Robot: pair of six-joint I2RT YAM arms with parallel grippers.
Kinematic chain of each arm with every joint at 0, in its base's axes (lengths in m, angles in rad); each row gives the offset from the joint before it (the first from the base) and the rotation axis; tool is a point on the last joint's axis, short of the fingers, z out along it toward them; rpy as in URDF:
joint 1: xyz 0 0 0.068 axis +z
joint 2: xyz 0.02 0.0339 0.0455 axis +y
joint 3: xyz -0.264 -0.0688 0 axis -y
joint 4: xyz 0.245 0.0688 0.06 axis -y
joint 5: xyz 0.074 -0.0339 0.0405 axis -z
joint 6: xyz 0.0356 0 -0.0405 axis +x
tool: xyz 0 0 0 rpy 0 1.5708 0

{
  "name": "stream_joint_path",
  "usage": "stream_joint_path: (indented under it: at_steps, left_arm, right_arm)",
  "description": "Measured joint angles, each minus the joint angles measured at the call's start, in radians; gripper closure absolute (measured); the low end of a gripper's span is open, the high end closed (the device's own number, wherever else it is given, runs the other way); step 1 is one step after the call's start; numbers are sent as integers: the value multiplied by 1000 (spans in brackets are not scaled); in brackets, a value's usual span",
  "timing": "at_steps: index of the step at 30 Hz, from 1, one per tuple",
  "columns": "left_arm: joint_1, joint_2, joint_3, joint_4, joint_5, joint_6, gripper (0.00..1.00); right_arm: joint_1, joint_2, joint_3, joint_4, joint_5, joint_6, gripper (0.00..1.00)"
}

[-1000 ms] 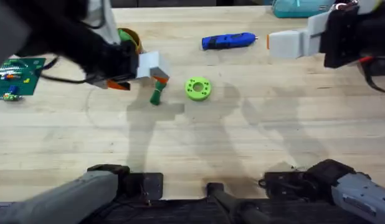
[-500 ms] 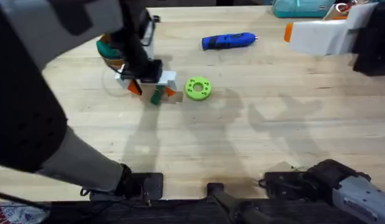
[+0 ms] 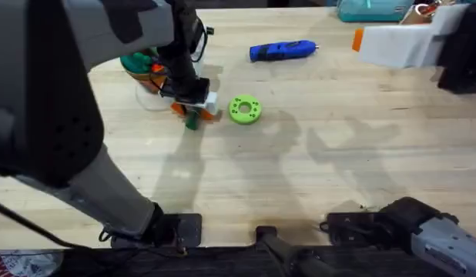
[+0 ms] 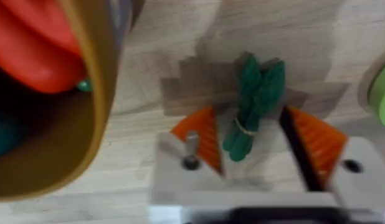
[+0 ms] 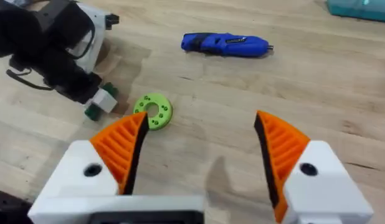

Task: Pick up the gripper from the table and insert it into the empty holder that is missing its gripper. Then pick up a screw, insert it into the mounting hole, and use the screwdriver to tighten it. Finally, clean up the table by picking up the vegetable and placing it into the bucket.

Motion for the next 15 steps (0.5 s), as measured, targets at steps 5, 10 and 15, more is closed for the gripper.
stream_joint_path:
  at_steps: [5, 10, 15]
  left_arm:
    - [-3, 6, 5, 0, 0, 7, 983]
    - [-2, 7, 16, -24, -1, 7, 985]
    - [-2, 1, 157, -148, -2, 23, 985]
  right_arm:
    - [0, 0, 0, 0, 0, 1, 11]
    - [0, 0, 0, 0, 0, 3, 11]
    - [0, 0, 0, 0, 0, 3, 11]
